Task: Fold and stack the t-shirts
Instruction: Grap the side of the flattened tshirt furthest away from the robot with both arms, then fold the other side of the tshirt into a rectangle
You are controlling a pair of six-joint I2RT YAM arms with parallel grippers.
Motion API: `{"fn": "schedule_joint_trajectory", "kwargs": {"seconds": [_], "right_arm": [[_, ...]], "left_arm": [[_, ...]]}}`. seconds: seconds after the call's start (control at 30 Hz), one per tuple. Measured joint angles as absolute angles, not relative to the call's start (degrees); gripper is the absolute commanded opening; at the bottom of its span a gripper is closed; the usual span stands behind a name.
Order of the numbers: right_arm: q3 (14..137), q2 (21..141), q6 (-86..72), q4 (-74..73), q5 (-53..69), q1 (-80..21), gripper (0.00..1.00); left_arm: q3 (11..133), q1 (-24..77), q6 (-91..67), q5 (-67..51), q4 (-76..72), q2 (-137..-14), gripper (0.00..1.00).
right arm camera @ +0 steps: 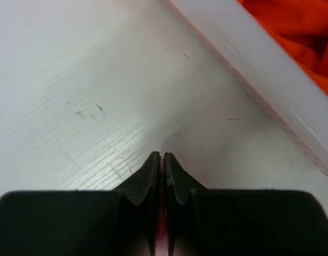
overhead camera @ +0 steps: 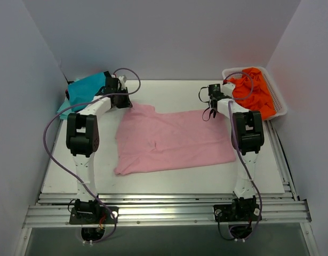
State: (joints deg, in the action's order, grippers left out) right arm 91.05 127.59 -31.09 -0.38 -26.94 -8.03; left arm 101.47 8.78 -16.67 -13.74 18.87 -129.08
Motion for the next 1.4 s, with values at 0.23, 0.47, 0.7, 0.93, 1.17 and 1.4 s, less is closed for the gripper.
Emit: {"fn": "schedule_joint_trajectory", "kwargs": {"seconds": [0.23, 0.47, 0.7, 0.93, 1.17, 1.4], "right_arm": [[91.83, 124.09, -30.65, -1.08, -26.17, -8.36, 0.0], [88.42, 117.99, -30.57, -0.38, -24.82, -8.36, 0.0], [79.64, 109.25, -31.22, 0.64, -24.32, -8.36, 0.0], [65.78, 98.04, -32.51, 3.11, -24.43, -8.36, 0.0], [51.2, 86.78, -36.97, 2.83, -26.17, -8.32, 0.86], [42.52, 71.81, -40.16, 0.69, -29.56, -7.9, 1.0]], "left_arm": [[100.36, 8.8, -15.84, -15.77, 16.16, -122.87, 0.02], [94.24, 9.76, -14.39, -16.12, 15.11, -116.51, 0.02], [84.36, 14.52, -12.67, -12.58, 15.49, -106.45, 0.02], [70.17, 23.66, -12.03, -2.35, 15.97, -88.38, 0.02], [56.93, 35.0, -16.8, 15.94, 22.92, -73.25, 0.43], [50.92, 37.78, -27.44, 32.23, 32.62, -67.46, 0.94]]}}
